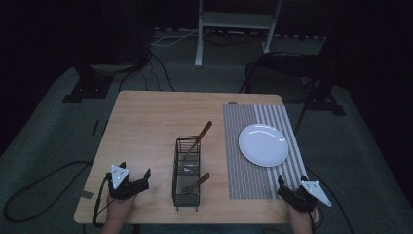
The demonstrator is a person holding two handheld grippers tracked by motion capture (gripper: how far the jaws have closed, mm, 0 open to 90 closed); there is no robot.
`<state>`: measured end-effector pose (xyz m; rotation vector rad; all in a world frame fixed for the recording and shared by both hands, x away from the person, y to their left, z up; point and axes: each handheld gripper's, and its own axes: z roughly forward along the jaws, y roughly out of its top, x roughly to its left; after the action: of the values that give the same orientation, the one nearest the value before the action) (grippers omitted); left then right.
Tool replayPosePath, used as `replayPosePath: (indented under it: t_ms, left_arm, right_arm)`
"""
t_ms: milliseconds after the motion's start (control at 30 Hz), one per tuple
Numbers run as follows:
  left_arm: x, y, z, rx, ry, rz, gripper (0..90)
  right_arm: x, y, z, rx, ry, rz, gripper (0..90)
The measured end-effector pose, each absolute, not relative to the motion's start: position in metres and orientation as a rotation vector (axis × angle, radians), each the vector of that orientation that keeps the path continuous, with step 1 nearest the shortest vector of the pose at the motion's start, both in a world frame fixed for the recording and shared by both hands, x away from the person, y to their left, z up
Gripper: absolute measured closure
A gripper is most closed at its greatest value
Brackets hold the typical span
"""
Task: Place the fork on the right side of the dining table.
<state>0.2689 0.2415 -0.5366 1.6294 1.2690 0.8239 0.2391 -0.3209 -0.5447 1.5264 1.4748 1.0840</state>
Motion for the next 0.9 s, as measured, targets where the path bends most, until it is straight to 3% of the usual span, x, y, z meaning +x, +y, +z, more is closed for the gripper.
replayPosePath:
  t_ms: [400, 900]
  left_arm:
    - [0.268, 0.240, -0.536, 1.635, 1.267, 0.837, 2.7]
    - [0.270, 0.242, -0.536, 1.627, 1.279, 0.816, 2.7]
  right_arm:
    - [0.227, -0.288, -0.523, 1.563, 1.488, 1.177, 11.3]
    - [0.189, -0.184, -0.443, 1.429, 1.565, 1.543, 11.6]
